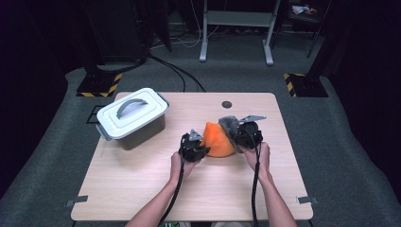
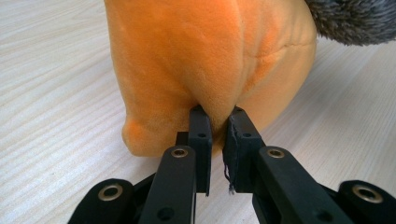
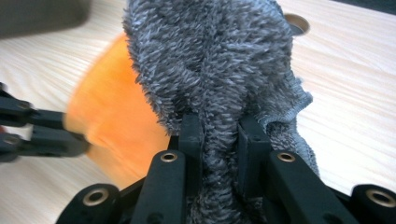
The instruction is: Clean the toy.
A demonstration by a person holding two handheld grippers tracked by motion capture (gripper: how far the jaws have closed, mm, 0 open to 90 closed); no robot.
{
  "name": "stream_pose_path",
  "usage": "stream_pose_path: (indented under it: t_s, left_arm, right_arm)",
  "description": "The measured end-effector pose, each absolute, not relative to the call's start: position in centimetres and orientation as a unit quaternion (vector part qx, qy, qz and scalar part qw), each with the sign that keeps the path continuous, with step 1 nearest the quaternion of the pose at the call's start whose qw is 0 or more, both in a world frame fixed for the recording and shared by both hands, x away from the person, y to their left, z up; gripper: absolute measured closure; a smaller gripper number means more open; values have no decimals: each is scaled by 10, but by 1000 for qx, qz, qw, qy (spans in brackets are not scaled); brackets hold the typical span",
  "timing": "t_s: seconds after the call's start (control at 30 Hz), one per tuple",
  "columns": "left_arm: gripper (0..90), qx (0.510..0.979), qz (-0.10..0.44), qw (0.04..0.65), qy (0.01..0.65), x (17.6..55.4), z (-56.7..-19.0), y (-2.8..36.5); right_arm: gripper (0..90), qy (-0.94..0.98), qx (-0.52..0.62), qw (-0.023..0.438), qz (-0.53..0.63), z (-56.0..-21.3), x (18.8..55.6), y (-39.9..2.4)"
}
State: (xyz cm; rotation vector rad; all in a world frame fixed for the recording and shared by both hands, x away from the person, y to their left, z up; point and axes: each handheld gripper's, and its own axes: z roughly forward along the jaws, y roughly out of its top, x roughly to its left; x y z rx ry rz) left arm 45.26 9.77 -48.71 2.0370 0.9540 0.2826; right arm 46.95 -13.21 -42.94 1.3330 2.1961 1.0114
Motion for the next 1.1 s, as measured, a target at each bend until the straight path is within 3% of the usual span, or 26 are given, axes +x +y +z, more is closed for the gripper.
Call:
stream_pose_path:
  t_s: [0.27,0.63,1.1]
  left_arm:
    - [815,813,113,425,381,452,-488,98]
    - [815,813,114,426,382,451,-488,99]
    - [814,815,117,423,378,451,-487,99]
  right_arm:
    - [751,778,497,191,332,-447,475,-152]
    - [752,780,525,155,303,-480,485,-165]
    - [754,781,473,194,358,-416,466,-151]
